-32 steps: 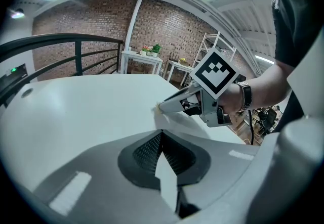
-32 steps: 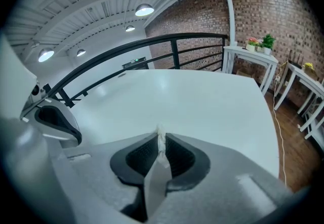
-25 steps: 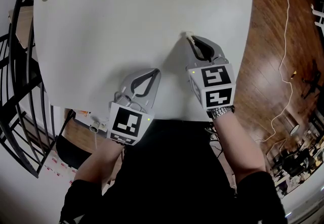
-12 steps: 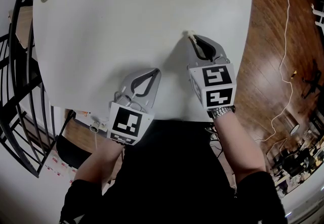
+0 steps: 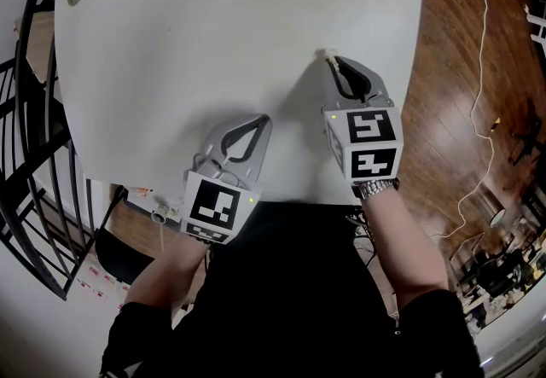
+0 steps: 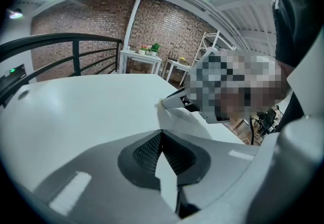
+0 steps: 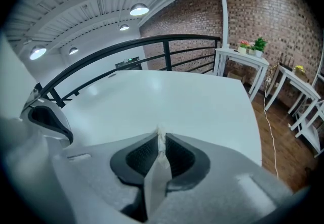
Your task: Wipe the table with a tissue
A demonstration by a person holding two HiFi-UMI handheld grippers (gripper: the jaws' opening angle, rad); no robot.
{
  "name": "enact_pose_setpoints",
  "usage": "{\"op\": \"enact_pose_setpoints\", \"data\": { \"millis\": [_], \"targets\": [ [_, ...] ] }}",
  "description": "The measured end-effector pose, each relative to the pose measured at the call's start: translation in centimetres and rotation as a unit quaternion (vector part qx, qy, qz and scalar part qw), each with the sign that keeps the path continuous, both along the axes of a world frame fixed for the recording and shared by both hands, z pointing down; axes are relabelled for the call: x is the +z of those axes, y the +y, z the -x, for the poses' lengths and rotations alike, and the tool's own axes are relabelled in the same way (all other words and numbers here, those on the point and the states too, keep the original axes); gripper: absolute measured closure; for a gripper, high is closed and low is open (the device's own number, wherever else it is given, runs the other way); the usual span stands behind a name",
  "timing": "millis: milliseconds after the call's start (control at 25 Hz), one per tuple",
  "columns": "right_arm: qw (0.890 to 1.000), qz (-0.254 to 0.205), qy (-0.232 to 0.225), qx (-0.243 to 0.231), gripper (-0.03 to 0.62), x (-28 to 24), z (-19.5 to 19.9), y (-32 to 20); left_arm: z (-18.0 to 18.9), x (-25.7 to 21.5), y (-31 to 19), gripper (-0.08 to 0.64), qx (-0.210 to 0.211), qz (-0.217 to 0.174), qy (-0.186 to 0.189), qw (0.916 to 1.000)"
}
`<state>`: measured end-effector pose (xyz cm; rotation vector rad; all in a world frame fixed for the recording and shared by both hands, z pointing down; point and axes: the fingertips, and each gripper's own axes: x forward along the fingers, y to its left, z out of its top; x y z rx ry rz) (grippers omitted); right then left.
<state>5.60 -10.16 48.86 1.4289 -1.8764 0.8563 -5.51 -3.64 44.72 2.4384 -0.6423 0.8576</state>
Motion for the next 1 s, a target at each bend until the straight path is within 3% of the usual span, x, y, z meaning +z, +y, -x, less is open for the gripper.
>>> {"op": "enact_pose_setpoints", "data": {
  "millis": [520, 1000],
  "targets": [
    [1.000, -0.017, 0.010, 0.022, 0.557, -1.4, -2.4, 1.4, -1.1, -0.8, 1.0, 0.543, 0.013, -0.009, 0.003, 0.9999],
    [0.999, -0.011, 0.025, 0.045, 0.557, -1.5, -6.2, 5.7, -2.3, -1.1, 2.6, 0.543, 0.024, -0.016, 0.006, 0.9996]
  ]
}}
